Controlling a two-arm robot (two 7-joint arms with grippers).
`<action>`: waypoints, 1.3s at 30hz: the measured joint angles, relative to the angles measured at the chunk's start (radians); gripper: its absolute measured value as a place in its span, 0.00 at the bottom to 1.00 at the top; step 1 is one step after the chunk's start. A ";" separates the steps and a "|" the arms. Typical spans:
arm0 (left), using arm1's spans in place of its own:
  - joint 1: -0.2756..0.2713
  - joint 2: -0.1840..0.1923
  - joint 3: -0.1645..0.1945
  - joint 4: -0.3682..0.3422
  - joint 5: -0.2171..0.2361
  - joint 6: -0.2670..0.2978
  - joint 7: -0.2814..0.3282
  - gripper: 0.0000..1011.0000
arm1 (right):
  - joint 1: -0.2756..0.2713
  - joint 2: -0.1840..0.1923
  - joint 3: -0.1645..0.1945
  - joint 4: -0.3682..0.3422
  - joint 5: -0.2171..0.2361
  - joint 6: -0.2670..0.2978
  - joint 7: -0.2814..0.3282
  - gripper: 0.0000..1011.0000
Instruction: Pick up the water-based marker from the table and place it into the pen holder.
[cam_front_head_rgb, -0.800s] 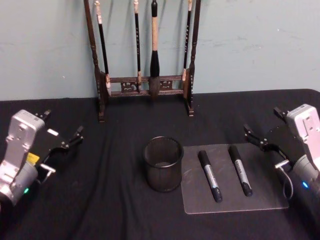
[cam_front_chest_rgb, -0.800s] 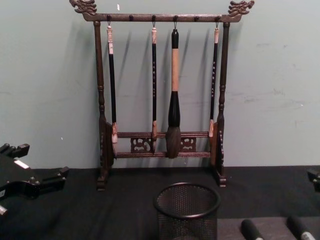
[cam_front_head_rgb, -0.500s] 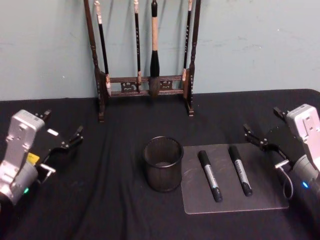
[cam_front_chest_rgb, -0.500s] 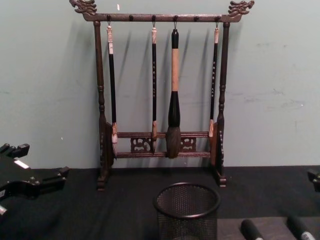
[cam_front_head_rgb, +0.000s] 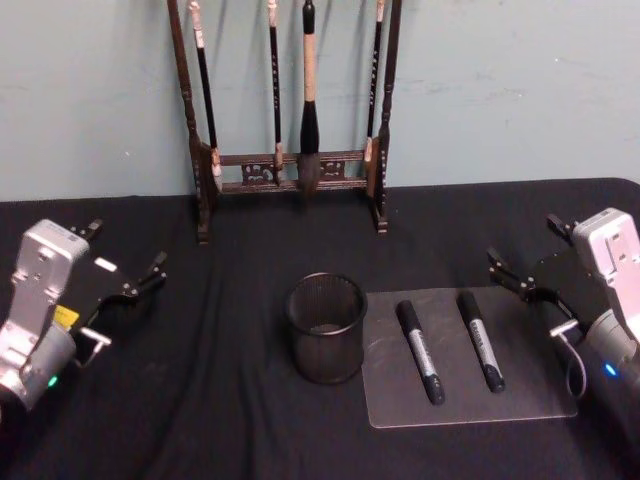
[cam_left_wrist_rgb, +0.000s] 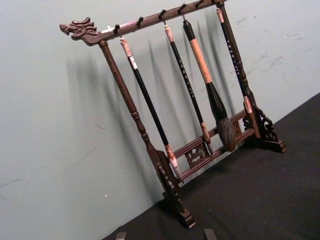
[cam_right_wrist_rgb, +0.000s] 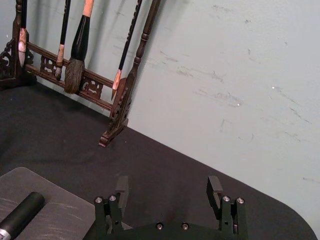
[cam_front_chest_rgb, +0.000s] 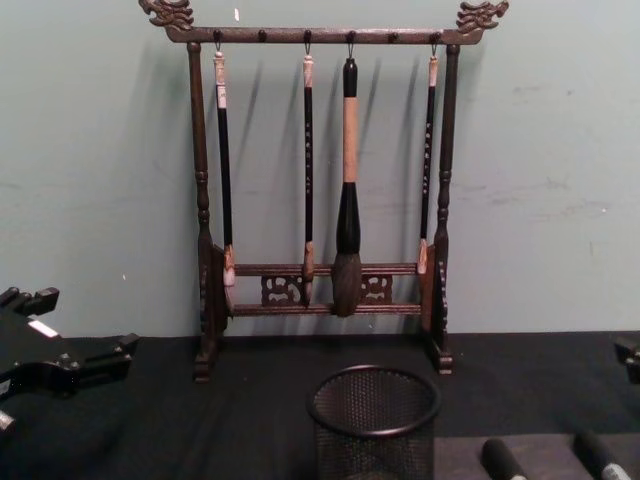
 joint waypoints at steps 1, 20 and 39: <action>0.000 0.000 0.000 0.000 0.000 0.000 0.000 1.00 | 0.000 0.000 0.000 0.000 0.000 0.000 0.000 0.99; 0.000 0.000 0.000 0.000 0.000 0.000 0.000 1.00 | 0.000 0.000 0.000 0.000 0.000 0.000 0.000 0.99; 0.000 0.000 0.000 0.000 0.000 0.000 0.000 1.00 | -0.010 -0.010 0.015 0.003 0.015 0.003 0.007 0.99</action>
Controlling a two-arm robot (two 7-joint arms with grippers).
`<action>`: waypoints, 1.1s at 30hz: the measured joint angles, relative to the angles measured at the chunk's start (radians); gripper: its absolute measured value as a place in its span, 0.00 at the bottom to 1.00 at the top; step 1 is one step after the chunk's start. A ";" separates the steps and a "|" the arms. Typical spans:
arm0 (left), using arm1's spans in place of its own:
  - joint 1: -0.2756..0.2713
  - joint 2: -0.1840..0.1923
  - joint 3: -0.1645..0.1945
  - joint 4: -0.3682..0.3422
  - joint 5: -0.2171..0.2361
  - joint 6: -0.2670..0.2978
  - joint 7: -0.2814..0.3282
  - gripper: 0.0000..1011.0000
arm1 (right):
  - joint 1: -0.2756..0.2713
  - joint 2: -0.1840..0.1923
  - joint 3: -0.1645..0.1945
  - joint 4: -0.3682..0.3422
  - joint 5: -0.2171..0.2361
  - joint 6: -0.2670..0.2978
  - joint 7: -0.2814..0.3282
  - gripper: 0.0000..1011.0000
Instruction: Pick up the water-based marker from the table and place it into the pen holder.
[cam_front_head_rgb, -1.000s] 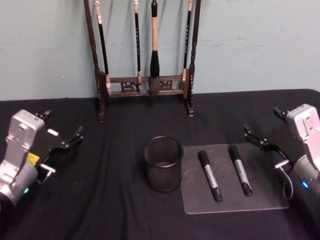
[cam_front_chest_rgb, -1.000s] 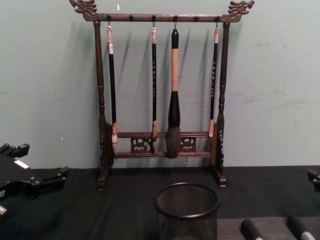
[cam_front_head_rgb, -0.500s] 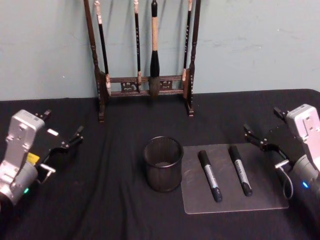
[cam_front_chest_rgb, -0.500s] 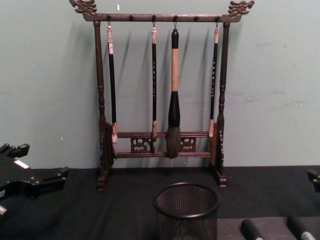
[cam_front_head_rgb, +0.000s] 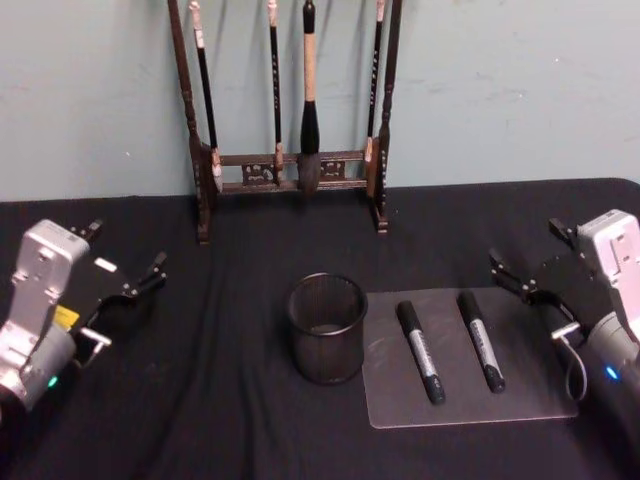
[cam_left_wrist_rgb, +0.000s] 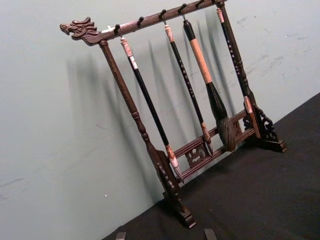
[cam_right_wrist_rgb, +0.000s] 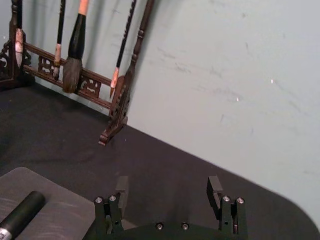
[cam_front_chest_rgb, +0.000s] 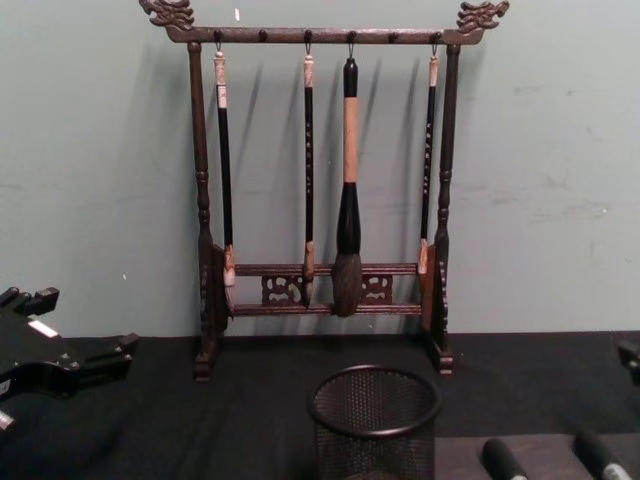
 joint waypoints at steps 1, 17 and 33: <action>0.000 0.000 0.000 0.000 0.000 0.000 0.000 1.00 | -0.003 -0.003 0.005 0.001 0.006 0.002 0.003 0.99; 0.000 0.000 0.000 0.000 0.000 0.000 0.000 1.00 | -0.040 -0.037 0.074 -0.028 0.134 0.074 0.130 0.99; 0.000 0.000 0.000 0.000 0.000 0.000 0.000 1.00 | -0.055 -0.055 0.061 -0.053 0.111 0.147 0.195 0.99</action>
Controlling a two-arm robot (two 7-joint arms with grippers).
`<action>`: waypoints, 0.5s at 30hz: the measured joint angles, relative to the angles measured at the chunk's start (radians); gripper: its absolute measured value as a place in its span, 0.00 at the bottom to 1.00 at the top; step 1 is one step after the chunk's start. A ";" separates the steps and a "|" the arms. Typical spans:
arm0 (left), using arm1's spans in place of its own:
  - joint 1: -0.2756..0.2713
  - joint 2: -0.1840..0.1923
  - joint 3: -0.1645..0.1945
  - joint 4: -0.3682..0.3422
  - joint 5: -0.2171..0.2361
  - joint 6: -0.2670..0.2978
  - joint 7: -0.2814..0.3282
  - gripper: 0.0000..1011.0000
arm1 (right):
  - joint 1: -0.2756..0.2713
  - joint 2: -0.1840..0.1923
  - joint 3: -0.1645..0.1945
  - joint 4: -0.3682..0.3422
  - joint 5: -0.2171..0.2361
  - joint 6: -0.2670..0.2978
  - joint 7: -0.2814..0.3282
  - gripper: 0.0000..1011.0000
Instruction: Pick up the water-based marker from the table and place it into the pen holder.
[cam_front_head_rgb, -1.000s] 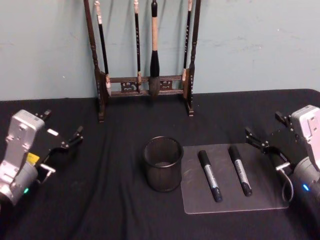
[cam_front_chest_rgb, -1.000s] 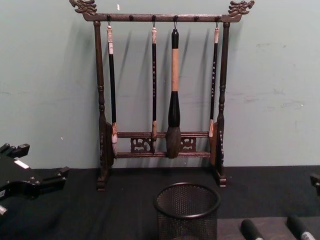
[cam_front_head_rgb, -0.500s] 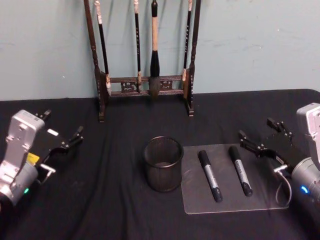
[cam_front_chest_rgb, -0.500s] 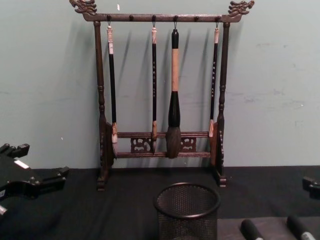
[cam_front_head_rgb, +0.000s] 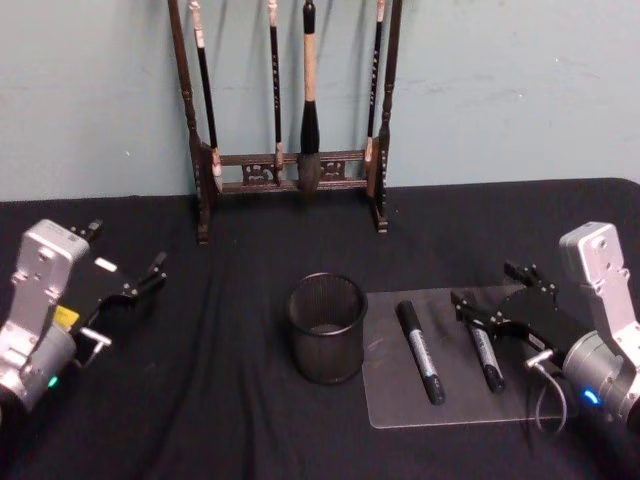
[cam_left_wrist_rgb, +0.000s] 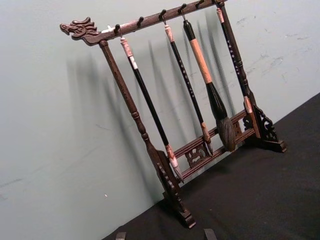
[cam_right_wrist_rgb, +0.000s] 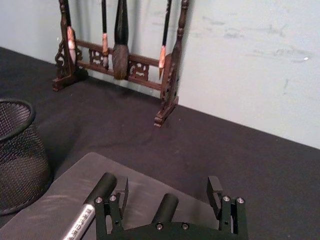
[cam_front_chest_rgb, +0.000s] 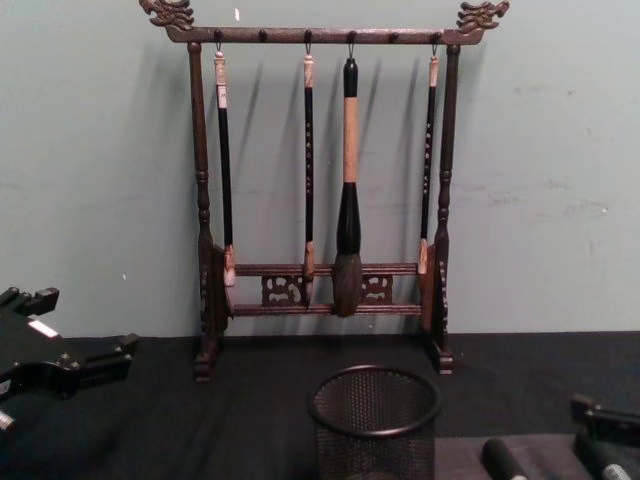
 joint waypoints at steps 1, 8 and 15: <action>0.000 0.000 0.000 0.000 0.000 0.000 0.000 1.00 | 0.000 -0.001 -0.001 0.001 -0.002 0.003 0.002 0.99; 0.000 0.000 0.000 0.000 0.000 0.000 0.000 1.00 | 0.002 -0.016 0.000 0.017 -0.017 0.040 0.017 0.99; 0.000 0.000 0.000 0.000 0.000 0.000 0.000 1.00 | 0.001 -0.026 0.009 0.024 -0.021 0.071 0.028 0.99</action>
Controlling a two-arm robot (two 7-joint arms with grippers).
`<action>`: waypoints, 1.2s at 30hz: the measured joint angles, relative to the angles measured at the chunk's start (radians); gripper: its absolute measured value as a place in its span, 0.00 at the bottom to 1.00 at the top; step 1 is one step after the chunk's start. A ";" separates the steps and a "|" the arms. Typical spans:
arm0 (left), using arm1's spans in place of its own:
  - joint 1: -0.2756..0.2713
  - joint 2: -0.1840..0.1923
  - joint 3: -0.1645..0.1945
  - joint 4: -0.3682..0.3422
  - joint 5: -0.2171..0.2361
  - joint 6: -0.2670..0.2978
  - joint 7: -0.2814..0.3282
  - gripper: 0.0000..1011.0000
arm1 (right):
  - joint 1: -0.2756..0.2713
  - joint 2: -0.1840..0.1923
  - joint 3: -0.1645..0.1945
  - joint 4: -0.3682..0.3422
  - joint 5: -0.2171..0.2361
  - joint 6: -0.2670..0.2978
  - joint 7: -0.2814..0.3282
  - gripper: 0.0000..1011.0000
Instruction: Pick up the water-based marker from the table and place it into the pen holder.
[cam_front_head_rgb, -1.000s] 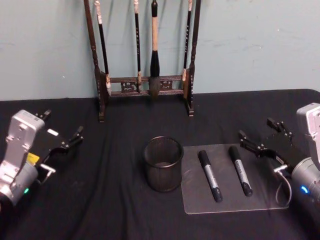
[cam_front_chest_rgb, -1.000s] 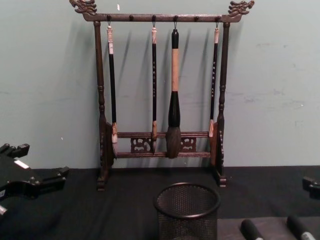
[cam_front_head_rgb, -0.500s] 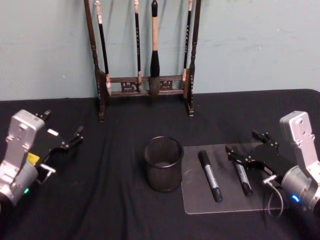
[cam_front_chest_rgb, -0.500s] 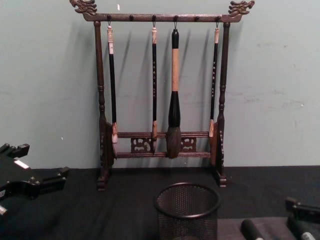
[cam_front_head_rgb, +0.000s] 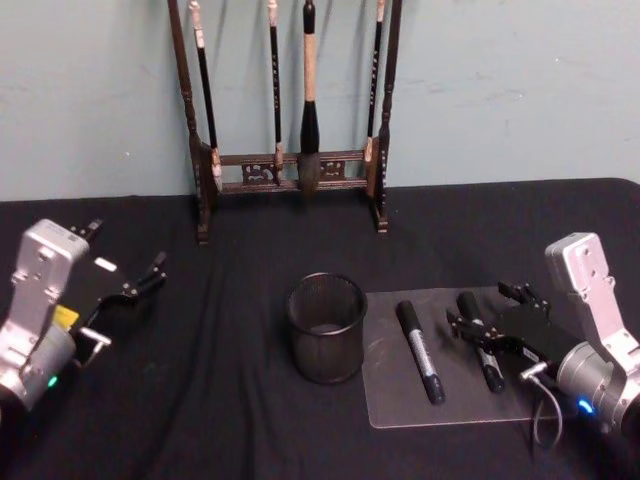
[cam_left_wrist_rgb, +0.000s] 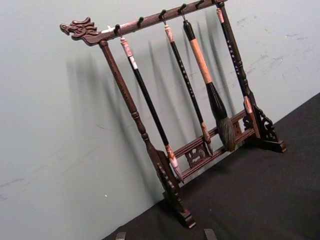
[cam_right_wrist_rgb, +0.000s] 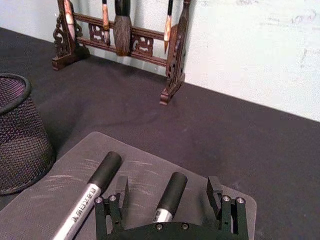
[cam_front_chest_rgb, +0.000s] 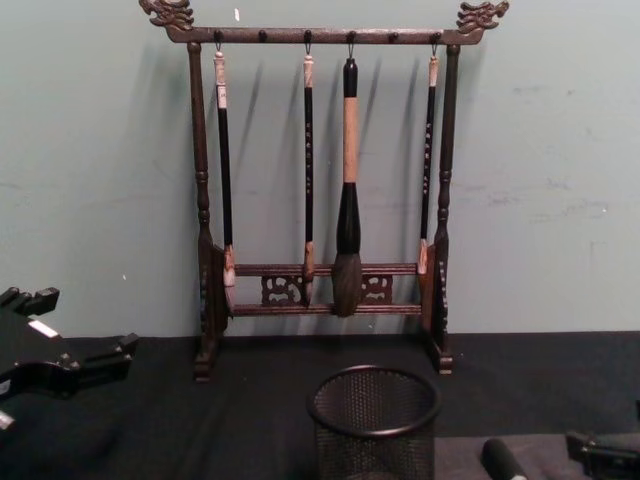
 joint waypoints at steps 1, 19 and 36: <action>0.000 0.000 0.000 0.000 0.000 0.000 0.000 1.00 | -0.001 -0.003 0.004 0.000 0.000 0.008 0.001 0.99; 0.000 0.000 0.000 0.000 0.000 0.000 0.000 1.00 | -0.003 -0.040 0.035 0.027 -0.017 0.063 0.026 0.99; 0.000 0.000 0.000 0.000 0.000 0.000 0.000 1.00 | 0.000 -0.069 0.056 0.055 -0.053 0.074 0.050 0.99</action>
